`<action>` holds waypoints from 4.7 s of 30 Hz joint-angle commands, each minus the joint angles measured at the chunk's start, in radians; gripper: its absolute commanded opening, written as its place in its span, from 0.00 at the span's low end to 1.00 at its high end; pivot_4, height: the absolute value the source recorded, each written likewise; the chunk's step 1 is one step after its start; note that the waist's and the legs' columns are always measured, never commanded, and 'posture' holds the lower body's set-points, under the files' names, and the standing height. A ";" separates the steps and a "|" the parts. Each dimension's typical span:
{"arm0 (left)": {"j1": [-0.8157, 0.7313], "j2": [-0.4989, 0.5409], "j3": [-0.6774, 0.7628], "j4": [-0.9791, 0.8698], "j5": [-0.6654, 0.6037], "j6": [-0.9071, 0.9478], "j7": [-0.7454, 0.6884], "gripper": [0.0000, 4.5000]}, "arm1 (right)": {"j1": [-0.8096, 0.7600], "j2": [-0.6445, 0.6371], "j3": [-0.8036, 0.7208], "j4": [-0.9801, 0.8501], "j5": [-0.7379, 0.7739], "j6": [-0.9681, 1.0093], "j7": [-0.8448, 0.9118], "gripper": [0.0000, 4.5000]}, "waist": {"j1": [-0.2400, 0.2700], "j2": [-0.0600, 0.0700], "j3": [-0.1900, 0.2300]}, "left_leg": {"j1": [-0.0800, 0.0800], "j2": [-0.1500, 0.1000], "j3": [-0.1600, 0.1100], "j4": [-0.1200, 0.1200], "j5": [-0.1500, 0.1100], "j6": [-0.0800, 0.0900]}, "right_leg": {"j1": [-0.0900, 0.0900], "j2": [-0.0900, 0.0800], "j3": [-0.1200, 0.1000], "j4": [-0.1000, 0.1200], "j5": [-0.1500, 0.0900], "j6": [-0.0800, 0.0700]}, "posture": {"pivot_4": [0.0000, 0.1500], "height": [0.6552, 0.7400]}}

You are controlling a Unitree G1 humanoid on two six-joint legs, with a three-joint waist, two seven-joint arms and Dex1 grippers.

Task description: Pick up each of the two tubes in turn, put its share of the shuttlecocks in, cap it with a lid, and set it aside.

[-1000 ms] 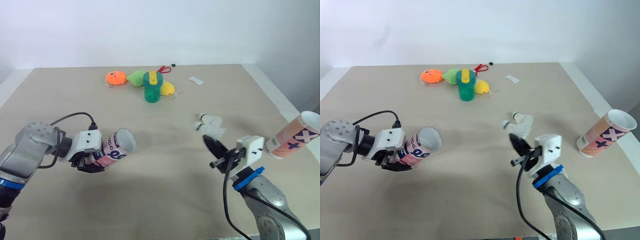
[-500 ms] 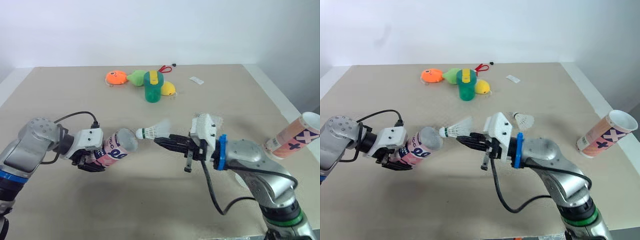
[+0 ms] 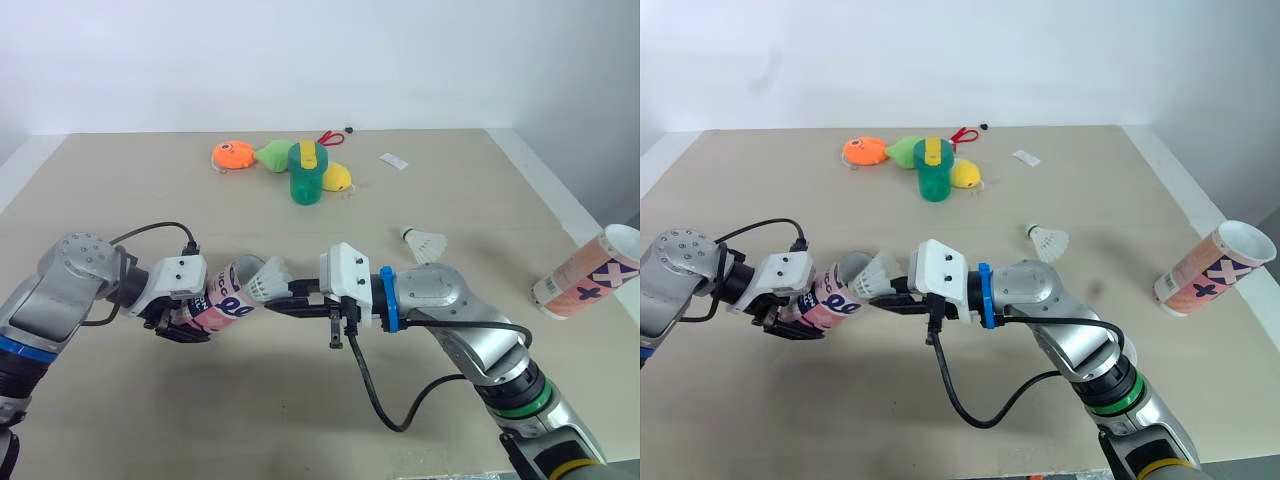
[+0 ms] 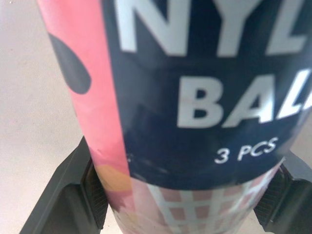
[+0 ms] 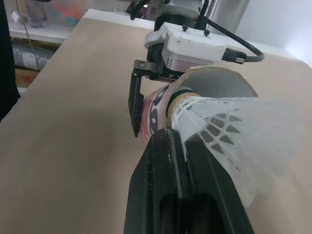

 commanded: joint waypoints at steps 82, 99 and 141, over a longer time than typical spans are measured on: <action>0.036 -0.034 0.005 -0.019 0.004 0.001 0.055 0.75 | -0.049 -0.015 -0.056 0.021 0.142 0.123 0.028 0.16 | 0.009 0.006 0.002 | -0.001 -0.002 -0.003 -0.001 0.001 0.001 | 0.005 -0.002 0.000 -0.011 0.002 0.000 | 1.00 1.00; 0.053 -0.043 0.005 -0.022 0.001 0.000 0.061 0.75 | -0.323 -0.031 -0.027 0.260 0.019 0.055 0.182 0.01 | 0.010 0.006 0.002 | 0.000 -0.001 -0.001 -0.002 0.001 0.002 | 0.004 -0.001 -0.001 -0.011 0.003 -0.002 | 1.00 1.00; 0.046 -0.131 0.119 -0.107 -0.128 0.043 0.126 0.75 | -0.336 -0.069 -0.193 0.283 -0.017 0.066 0.360 0.01 | 0.010 0.005 0.004 | -0.003 -0.005 -0.003 -0.002 0.001 0.002 | 0.004 -0.005 -0.002 -0.011 0.004 0.001 | 1.00 1.00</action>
